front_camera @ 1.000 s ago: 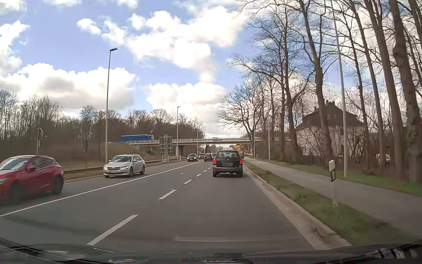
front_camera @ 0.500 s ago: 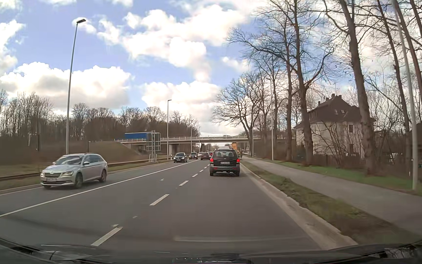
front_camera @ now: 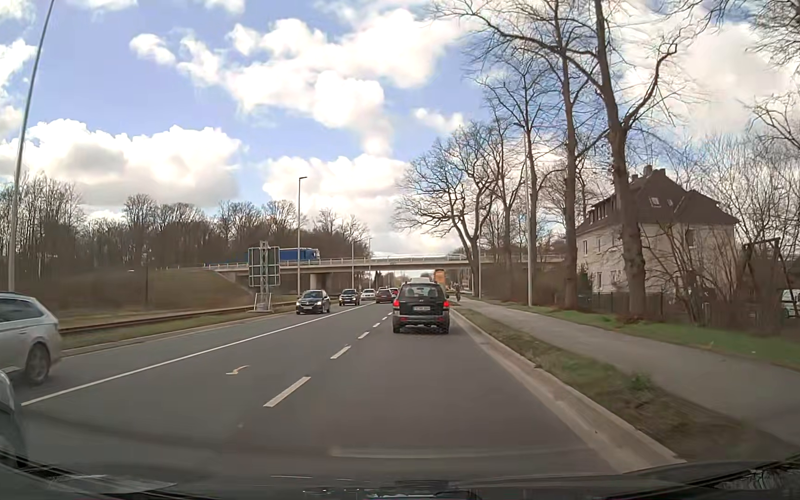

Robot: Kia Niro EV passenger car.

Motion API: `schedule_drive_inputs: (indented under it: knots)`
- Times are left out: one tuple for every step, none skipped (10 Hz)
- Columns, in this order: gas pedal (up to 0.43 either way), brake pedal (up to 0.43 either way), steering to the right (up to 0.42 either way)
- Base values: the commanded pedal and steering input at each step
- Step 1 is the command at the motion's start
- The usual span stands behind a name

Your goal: Follow the waypoints while adhering to traffic rules and regulations

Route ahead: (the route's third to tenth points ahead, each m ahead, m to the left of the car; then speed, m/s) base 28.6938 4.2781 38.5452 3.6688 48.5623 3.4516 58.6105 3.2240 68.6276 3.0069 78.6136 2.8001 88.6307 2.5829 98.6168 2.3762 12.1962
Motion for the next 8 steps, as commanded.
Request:
schedule_drive_inputs:
  knots:
    - [0.130, 0.000, 0.005]
    - [0.157, 0.000, 0.005]
    - [0.197, 0.000, 0.005]
    - [0.197, 0.000, 0.005]
    - [0.197, 0.000, 0.005]
    - [0.197, 0.000, 0.004]
    - [0.197, 0.000, 0.001]
    - [0.197, 0.000, 0.001]
